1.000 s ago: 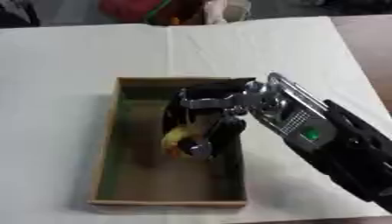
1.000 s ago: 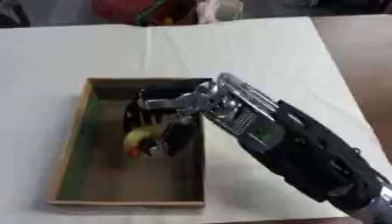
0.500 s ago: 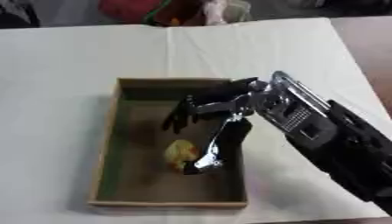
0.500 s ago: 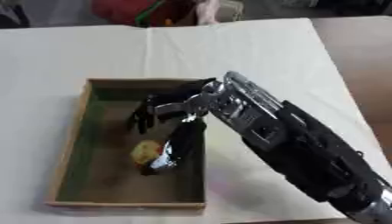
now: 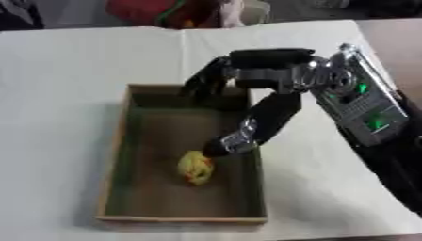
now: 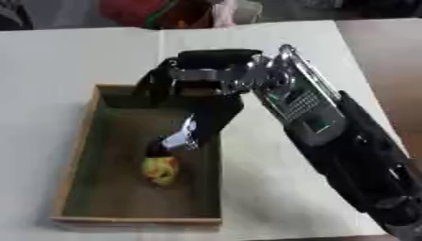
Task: Pick up objects on the table and place them in the box.
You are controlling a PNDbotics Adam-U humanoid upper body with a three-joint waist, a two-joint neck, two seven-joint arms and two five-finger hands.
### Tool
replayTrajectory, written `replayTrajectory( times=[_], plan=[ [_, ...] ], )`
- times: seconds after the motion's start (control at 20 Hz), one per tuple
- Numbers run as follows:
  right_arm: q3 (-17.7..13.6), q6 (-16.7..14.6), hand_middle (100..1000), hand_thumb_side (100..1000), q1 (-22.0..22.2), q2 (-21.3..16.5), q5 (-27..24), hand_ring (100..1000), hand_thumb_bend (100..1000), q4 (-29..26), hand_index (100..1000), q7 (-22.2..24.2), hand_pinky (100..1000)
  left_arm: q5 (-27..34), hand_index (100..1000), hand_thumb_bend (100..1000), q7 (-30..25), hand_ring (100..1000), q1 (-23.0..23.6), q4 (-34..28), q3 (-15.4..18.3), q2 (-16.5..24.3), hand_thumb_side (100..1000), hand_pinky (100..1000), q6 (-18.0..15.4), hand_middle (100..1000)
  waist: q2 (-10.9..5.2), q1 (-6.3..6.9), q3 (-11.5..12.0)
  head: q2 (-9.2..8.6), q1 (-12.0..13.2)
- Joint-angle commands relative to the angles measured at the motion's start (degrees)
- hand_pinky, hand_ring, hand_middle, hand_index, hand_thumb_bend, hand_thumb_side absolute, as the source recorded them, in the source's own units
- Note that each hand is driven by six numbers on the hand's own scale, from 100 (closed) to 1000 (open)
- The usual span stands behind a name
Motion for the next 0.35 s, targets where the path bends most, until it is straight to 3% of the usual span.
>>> replayTrajectory(
  times=[0.05, 0.25, 0.35],
  plan=[
    [-4.8, 1.2, 698, 755, -0.6, -2.3, -2.9, 732, 100, -3.0, 891, -2.9, 711, -0.6, 600, 100, 0.5, 468, -0.3, -1.1, 0.7, 0.9, 867, 323, 0.0, 445, -1.28, 0.18, -0.3, 0.01, 0.8],
    [-10.1, -1.5, 695, 799, 2.3, -3.0, -6.1, 695, 100, -3.2, 887, -6.1, 682, -0.9, 600, 100, 1.1, 467, 0.0, -1.1, 1.2, 1.2, 865, 323, 0.1, 445, -1.35, 0.61, -1.1, 0.26, 1.7],
    [-12.8, -3.1, 704, 842, 4.2, -2.9, -7.8, 672, 100, -3.2, 882, -7.8, 612, -0.9, 600, 100, 1.2, 467, 0.1, -1.1, 1.3, 1.3, 846, 323, 0.1, 444, -1.49, 0.78, -1.5, 0.54, 2.3]
  ],
)
